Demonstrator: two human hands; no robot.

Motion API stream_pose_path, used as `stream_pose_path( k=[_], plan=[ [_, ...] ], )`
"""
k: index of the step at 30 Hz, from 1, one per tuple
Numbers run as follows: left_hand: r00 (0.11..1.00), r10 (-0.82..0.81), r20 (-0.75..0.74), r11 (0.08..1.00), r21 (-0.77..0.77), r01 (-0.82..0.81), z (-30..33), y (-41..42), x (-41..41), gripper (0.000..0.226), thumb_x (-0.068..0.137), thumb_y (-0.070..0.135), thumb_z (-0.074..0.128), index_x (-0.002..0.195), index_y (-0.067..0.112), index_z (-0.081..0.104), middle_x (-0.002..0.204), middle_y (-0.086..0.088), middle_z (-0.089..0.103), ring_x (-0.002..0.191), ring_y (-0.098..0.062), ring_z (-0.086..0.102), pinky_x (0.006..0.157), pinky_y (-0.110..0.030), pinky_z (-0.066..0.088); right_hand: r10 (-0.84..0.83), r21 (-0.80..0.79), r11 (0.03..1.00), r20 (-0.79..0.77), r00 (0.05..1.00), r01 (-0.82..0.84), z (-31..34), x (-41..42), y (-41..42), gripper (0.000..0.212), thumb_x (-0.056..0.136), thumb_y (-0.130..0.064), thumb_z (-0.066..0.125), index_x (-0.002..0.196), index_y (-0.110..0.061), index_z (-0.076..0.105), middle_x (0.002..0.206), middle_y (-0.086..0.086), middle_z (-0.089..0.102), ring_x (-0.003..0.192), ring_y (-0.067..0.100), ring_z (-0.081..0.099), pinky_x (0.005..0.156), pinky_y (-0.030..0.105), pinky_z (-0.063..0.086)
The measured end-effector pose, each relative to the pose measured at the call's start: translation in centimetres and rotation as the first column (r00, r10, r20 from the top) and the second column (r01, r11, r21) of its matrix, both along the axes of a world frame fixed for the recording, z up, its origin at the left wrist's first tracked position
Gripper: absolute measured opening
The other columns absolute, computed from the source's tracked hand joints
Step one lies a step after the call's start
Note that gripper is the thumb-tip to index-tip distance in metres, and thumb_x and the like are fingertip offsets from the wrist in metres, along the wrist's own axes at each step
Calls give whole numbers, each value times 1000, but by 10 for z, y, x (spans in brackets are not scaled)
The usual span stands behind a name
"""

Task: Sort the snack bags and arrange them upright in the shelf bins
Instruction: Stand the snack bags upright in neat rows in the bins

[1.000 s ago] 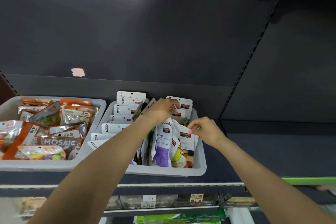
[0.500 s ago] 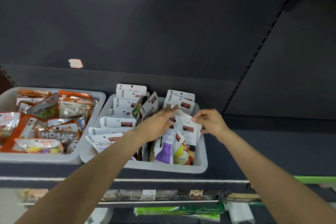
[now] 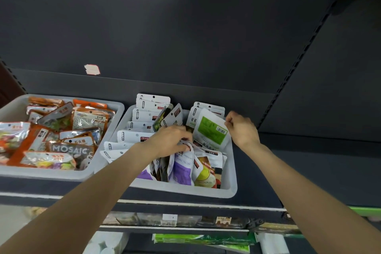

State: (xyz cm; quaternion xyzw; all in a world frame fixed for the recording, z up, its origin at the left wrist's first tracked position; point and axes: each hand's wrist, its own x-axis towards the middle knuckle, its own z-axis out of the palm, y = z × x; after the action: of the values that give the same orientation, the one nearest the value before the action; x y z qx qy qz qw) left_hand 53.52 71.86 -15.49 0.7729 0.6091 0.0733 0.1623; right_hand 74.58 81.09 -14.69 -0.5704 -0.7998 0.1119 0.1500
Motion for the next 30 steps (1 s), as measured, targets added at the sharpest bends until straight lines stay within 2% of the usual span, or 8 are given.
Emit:
stream_pose_path(
  k=[7, 10, 12, 15, 17, 23, 27, 30],
  plan=[
    [1000, -9, 0, 999, -35, 9, -1, -14, -13, 25, 88, 40, 61, 103, 21, 63, 105, 4, 62, 103, -14, 51, 91, -35, 40, -55, 315, 944, -145, 988, 99, 19, -7, 0, 18, 100, -24, 39, 94, -10, 50, 65, 9, 56, 58, 30, 54, 52, 33, 37],
    [1000, 5, 30, 999, -51, -4, 4, -15, -13, 26, 87, 44, 61, 102, 22, 61, 103, 6, 62, 100, -13, 50, 88, -33, 39, 198, 539, 825, 4, 980, -169, 14, -6, -8, 23, 96, -27, 44, 87, -10, 57, 52, 4, 53, 40, 22, 48, 42, 23, 33],
    [998, 19, 56, 998, -64, -15, 5, -15, -13, 30, 86, 48, 62, 105, 25, 62, 102, 8, 62, 100, -12, 51, 89, -32, 39, 365, 199, 905, 87, 927, -375, 6, -9, -16, 19, 94, -35, 52, 93, -18, 62, 72, 1, 64, 57, 17, 60, 52, 27, 45],
    [995, 50, 85, 996, -80, -43, 3, -17, -16, 42, 84, 55, 60, 117, 29, 61, 115, 7, 63, 109, -13, 52, 96, -35, 41, 374, -276, 872, -158, 914, -404, -5, -11, -26, 28, 87, -48, 58, 93, -22, 69, 96, -2, 69, 89, 14, 65, 76, 33, 54],
    [997, 39, 72, 999, -39, -37, 0, -21, -19, 43, 86, 52, 58, 123, 30, 59, 122, 8, 61, 115, -12, 50, 99, -34, 41, 278, -368, 852, -287, 917, -373, -8, -12, -28, 33, 91, -44, 55, 96, -16, 70, 100, 2, 70, 94, 19, 65, 82, 37, 51],
    [996, 45, 78, 998, 44, -48, -1, -28, -23, 34, 87, 48, 59, 117, 33, 61, 150, 8, 25, 133, -16, 35, 108, -37, 38, 258, -555, 769, -186, 948, -318, -21, -23, -20, 48, 94, -35, 53, 137, -18, 44, 142, 1, 45, 127, 17, 45, 105, 28, 38],
    [998, -5, -56, 1000, 10, 6, 3, -27, -20, 34, 91, 50, 52, 119, 31, 49, 125, 6, 54, 117, -15, 44, 95, -32, 38, 278, -627, 724, -117, 953, -288, -28, -35, -18, 58, 91, -45, 54, 140, -15, 41, 146, 3, 40, 132, 19, 39, 111, 33, 32],
    [1000, 20, 11, 1000, -11, -19, 2, -30, -22, 36, 89, 53, 53, 117, 34, 39, 114, 9, 60, 109, -14, 49, 90, -34, 38, 246, -693, 674, -116, 962, -256, -29, -36, -19, 70, 83, -57, 58, 139, -18, 40, 139, -4, 44, 127, 17, 43, 108, 31, 33]
  ],
)
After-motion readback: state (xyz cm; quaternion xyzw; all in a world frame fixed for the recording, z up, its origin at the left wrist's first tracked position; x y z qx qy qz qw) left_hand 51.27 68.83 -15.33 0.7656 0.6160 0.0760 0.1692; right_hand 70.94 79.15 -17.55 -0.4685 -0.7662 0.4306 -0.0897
